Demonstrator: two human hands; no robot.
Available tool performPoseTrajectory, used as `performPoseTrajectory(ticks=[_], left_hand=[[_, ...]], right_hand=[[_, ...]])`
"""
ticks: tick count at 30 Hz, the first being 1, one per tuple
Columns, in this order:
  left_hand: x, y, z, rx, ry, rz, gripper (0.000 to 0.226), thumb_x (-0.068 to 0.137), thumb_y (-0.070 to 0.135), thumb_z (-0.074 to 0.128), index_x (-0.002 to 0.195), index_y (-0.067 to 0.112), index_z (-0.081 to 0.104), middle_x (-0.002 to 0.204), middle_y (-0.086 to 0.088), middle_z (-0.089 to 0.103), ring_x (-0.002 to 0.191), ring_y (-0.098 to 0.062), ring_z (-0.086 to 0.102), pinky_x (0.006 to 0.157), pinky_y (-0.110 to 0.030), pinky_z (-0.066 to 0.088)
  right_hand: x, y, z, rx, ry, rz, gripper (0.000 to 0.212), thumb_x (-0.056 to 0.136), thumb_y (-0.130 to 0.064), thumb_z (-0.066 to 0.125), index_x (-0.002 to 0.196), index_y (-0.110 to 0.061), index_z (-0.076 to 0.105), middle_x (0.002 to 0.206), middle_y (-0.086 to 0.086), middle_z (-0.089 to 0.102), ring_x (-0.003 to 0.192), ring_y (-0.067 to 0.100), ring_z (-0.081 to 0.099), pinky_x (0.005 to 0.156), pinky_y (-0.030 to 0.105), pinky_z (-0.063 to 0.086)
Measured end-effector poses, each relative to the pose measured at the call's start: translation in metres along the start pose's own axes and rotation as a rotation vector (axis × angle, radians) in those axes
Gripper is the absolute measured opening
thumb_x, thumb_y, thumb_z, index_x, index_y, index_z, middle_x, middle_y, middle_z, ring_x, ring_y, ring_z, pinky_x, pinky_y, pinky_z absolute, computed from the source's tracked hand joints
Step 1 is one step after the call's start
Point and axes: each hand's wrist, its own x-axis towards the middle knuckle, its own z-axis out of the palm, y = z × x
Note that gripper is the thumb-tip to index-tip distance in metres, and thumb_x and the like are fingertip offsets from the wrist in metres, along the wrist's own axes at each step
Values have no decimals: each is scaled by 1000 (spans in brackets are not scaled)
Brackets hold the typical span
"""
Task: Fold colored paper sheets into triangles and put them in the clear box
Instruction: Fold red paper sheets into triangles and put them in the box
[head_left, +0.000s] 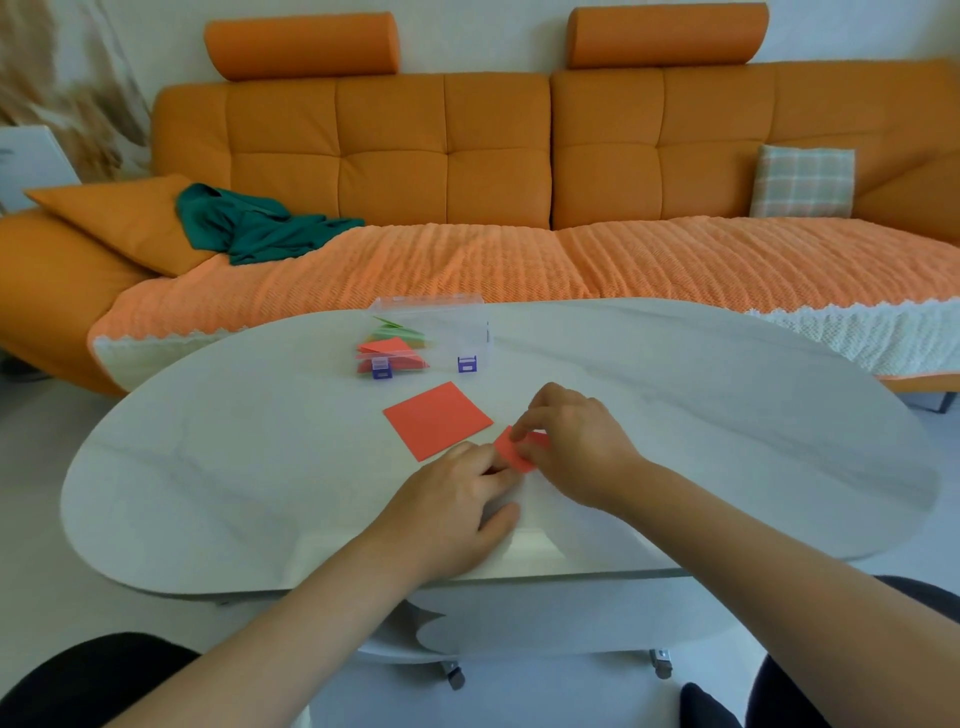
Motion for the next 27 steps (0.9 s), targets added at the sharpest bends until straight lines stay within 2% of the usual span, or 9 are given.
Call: performPoseTrajectory(ticks=[3, 5, 9, 11, 16, 22, 27], left_hand=[[-1, 0, 1, 13, -31, -11, 46, 94, 43, 42, 127, 21, 64, 111, 6, 58, 102, -13, 49, 84, -30, 48], [-1, 0, 0, 4, -25, -4, 44, 95, 42, 43, 127, 23, 64, 109, 7, 57, 102, -12, 48, 83, -28, 47], [0, 2, -1, -2, -18, 23, 38, 97, 40, 46, 129, 27, 63, 109, 11, 53, 102, -10, 47, 83, -27, 47], [0, 3, -2, -10, -7, 16, 37, 97, 38, 46, 127, 27, 64, 111, 11, 53, 104, -10, 48, 80, -28, 48], [-2, -2, -3, 15, 18, -52, 42, 94, 37, 41, 119, 24, 72, 111, 8, 56, 104, -10, 51, 70, -27, 49], [-16, -12, -9, -9, 63, -151, 31, 97, 30, 51, 109, 19, 77, 105, 11, 59, 97, -6, 53, 74, -27, 52], [-27, -16, -11, -31, 104, -215, 27, 97, 24, 54, 110, 18, 77, 104, 10, 62, 96, -5, 55, 79, -27, 54]], right_hand=[[-16, 2, -3, -157, 30, -187, 20, 96, -35, 56, 100, -37, 76, 106, -12, 64, 95, 17, 52, 79, 32, 33], [-27, 6, -3, -233, 61, -249, 21, 94, -37, 57, 98, -37, 77, 104, -15, 68, 95, 17, 53, 79, 33, 34], [-37, 11, 2, -267, 89, -216, 32, 91, -39, 46, 93, -36, 78, 102, -16, 70, 101, 17, 55, 91, 37, 30], [-38, 12, 6, -274, 107, -228, 34, 91, -38, 44, 92, -35, 78, 100, -16, 70, 99, 16, 56, 92, 36, 29], [-40, 16, 10, -232, 140, -203, 29, 90, -35, 49, 89, -34, 78, 100, -17, 70, 93, 16, 58, 87, 34, 35], [-40, 16, 13, -170, 169, -184, 27, 88, -32, 52, 87, -33, 79, 96, -15, 71, 87, 17, 60, 78, 34, 43], [-42, 16, 17, -83, 178, -158, 25, 86, -30, 54, 89, -34, 79, 98, -14, 71, 86, 19, 62, 75, 36, 48]])
